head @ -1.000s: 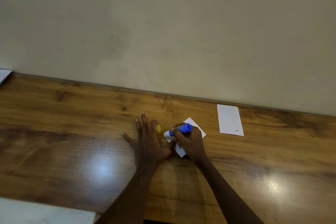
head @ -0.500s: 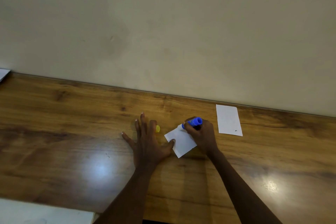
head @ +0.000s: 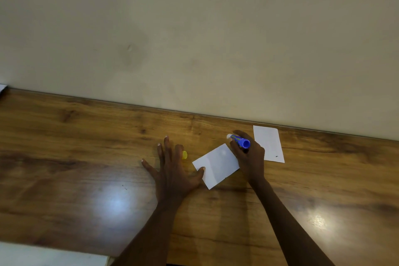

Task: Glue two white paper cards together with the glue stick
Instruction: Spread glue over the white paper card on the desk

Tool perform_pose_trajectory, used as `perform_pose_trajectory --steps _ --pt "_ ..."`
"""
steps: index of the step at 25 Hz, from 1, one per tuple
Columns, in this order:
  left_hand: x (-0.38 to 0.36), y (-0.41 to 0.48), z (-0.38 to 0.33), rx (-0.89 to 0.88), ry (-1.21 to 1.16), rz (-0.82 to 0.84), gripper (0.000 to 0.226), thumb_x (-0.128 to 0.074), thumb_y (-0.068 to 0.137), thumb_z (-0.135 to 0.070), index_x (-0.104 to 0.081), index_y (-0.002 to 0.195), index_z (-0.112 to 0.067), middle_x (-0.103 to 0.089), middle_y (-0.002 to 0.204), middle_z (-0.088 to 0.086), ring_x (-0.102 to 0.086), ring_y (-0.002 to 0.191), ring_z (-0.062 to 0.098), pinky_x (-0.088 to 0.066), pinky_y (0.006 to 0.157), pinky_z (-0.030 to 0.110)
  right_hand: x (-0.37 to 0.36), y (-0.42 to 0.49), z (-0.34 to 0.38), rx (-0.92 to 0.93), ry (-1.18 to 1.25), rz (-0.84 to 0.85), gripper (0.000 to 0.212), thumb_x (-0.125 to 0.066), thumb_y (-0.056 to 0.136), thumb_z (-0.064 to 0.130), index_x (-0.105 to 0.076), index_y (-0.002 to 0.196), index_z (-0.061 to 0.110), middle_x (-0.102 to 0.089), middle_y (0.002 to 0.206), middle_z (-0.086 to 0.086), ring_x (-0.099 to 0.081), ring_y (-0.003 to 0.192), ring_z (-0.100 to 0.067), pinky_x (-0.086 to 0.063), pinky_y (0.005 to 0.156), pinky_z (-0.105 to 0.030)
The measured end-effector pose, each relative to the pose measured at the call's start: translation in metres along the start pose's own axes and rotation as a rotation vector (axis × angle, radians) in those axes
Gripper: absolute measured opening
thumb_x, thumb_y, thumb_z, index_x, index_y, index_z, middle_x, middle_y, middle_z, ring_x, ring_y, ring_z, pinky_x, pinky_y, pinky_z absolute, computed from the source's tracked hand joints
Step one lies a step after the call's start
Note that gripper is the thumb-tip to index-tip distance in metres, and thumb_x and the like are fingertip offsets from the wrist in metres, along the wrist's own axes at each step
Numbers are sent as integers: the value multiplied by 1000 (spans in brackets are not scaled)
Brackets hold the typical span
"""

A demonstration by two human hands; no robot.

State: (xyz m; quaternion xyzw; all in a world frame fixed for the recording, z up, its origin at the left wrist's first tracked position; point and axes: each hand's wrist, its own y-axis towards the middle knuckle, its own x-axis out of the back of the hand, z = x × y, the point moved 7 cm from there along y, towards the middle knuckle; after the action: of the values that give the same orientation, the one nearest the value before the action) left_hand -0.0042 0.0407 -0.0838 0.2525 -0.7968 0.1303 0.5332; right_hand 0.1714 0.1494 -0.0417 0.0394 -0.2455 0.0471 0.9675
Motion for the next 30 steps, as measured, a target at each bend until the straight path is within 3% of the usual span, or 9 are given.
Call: perform_pose_trajectory --steps 3,6,9,15,18,20,22,26,30 --pt "0 1 0 3 20 4 81 -63 63 -65 -35 126 -22 -5 157 8 1 144 33 10 104 68 -11 -35 7 71 -199 -66 39 -63 81 14 -53 119 11 -67 107 -16 -59 84 -18 -47 74 -27" --pt "-1 1 0 7 26 8 81 -62 63 -66 -36 127 -22 -6 157 8 0 144 33 9 105 69 -48 -59 3 77 -489 114 43 -61 83 20 -47 124 16 -59 125 -13 -55 112 -26 -42 99 -41" --pt "1 0 0 9 -8 -11 79 -60 63 -69 -40 123 -22 -8 157 8 -2 144 34 9 104 69 -58 -54 2 70 -488 253 48 -61 82 14 -43 126 17 -46 138 -10 -38 129 -26 -28 112 -43" --pt "3 0 0 13 -29 -5 72 -53 71 -66 -39 126 -21 -5 157 9 -1 144 33 6 105 70 -52 -30 8 219 -417 877 56 -60 77 -3 -42 122 24 -43 137 -8 -40 123 -24 -35 94 -31" --pt "2 0 -1 18 -9 29 77 -56 69 -67 -35 127 -22 -1 157 8 3 144 32 8 105 69 -53 -30 11 304 -464 1049 62 -58 73 -9 -42 123 23 -41 138 -8 -40 121 -23 -36 92 -28" --pt "1 0 -1 20 4 42 79 -58 68 -66 -33 129 -23 2 158 7 5 144 31 8 105 69 -53 -28 17 332 -423 991 60 -59 71 -10 -45 120 21 -46 133 -6 -44 114 -17 -36 89 -23" --pt "2 0 -1 23 4 50 80 -58 67 -66 -31 130 -24 3 158 6 6 144 30 7 106 69 -48 -23 30 314 -214 770 44 -63 74 -3 -52 108 22 -58 115 -4 -52 96 -7 -39 82 -17" --pt "0 0 -1 21 18 58 80 -57 68 -66 -29 131 -24 4 158 6 6 144 31 7 105 69 -46 -32 27 20 294 466 17 -50 89 13 -59 103 13 -63 80 -1 -58 63 -3 -47 60 -9" --pt "1 1 -1 28 19 22 71 -55 72 -63 -34 126 -22 -1 157 8 0 144 32 5 105 70 -52 -47 -1 -321 417 173 26 -55 86 19 -53 112 13 -59 111 -11 -57 96 -19 -44 68 -8"
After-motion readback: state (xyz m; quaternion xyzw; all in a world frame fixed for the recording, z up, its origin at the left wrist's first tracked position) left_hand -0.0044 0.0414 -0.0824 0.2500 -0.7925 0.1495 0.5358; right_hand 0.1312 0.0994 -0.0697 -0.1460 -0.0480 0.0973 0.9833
